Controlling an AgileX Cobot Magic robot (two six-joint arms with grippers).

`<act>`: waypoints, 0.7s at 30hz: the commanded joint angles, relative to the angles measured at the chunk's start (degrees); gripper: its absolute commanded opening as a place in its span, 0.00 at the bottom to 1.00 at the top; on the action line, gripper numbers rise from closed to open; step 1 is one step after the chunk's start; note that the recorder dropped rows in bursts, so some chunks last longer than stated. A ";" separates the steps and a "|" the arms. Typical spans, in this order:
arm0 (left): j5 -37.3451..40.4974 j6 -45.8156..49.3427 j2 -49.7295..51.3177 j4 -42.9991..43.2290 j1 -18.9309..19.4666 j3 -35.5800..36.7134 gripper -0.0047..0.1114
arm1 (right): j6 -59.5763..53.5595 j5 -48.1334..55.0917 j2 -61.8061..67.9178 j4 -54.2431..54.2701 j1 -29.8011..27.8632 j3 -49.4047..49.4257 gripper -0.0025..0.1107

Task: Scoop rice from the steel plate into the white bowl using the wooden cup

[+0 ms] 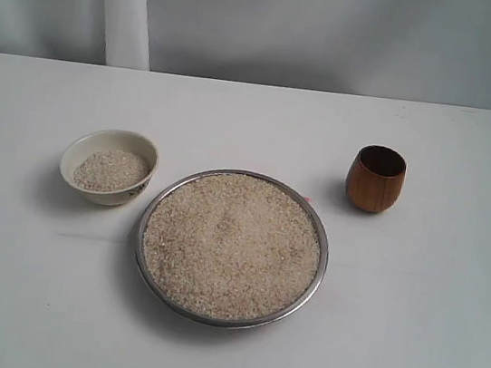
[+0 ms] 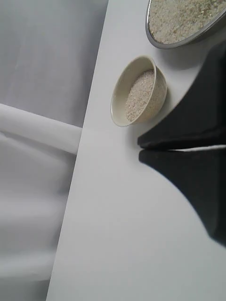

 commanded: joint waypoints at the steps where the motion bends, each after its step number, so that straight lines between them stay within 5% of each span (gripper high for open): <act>1: -0.62 -0.19 -0.14 -0.19 -0.37 -0.04 0.04 | -0.07 -0.07 -0.23 0.16 -0.32 0.20 0.02; 13: -0.62 -0.19 -0.14 -0.19 -0.37 -0.04 0.04 | -0.07 -0.80 -0.23 0.04 -0.32 0.20 0.02; 21: -0.62 -0.19 -0.14 -0.19 -0.37 -0.04 0.04 | 1.43 -15.34 -0.23 0.29 -0.32 0.20 0.02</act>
